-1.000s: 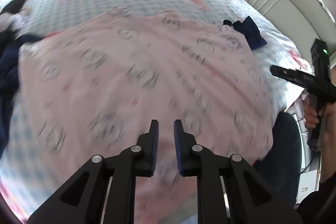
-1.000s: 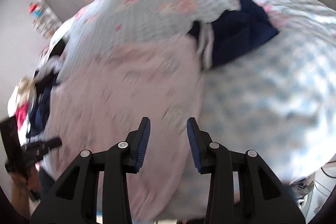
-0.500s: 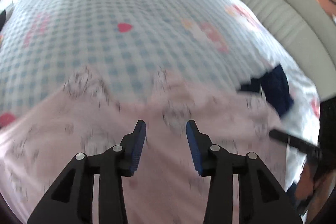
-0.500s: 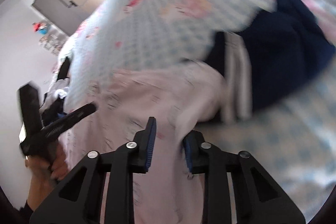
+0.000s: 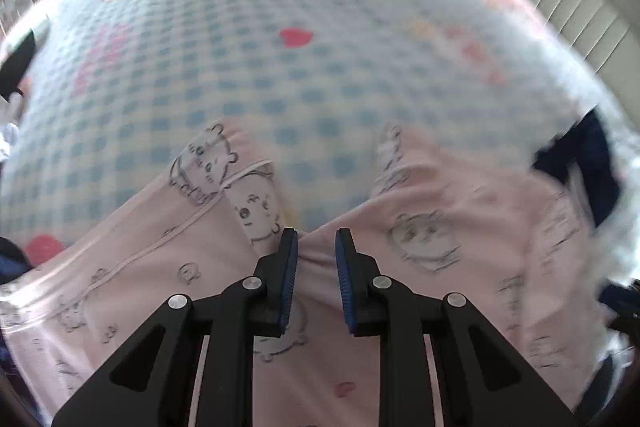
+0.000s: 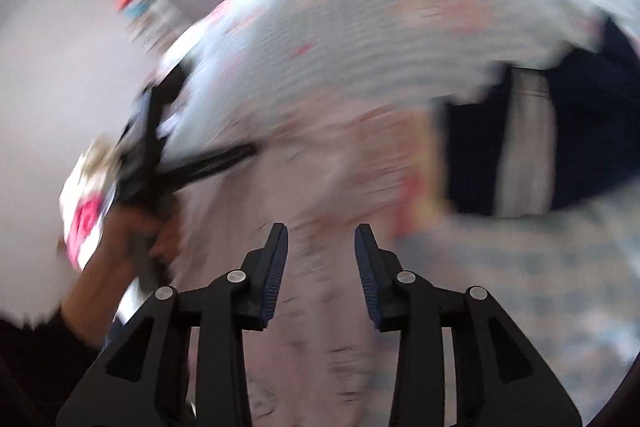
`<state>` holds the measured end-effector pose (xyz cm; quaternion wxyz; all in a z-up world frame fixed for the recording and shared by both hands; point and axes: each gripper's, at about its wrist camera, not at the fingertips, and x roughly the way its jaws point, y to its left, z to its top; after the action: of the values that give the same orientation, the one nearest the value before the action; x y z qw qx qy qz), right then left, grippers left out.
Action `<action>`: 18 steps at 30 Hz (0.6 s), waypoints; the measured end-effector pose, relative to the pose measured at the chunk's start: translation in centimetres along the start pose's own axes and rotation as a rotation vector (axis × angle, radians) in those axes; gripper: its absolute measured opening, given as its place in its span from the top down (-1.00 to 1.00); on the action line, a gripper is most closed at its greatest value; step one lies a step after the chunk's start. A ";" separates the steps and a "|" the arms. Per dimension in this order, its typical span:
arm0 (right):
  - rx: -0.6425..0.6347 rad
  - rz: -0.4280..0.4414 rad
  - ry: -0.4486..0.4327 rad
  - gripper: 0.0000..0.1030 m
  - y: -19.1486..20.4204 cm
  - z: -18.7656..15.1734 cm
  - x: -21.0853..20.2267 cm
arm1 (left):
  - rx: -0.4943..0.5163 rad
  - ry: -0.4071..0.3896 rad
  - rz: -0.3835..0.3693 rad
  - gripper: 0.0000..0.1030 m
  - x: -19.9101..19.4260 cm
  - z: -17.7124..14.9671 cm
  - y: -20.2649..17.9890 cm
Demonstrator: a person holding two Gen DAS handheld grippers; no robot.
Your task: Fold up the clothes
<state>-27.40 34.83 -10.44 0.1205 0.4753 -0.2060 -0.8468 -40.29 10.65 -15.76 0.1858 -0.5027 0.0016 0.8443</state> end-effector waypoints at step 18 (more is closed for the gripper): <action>0.072 -0.161 0.067 0.82 -3.3 2.2 4.7 | 0.155 -0.033 -0.169 0.87 1.5 5.7 -4.8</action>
<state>-31.70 36.36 -14.47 0.0417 0.5224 -0.1933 -0.8294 -44.24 16.63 -13.39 0.2945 -0.4713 0.0217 0.8311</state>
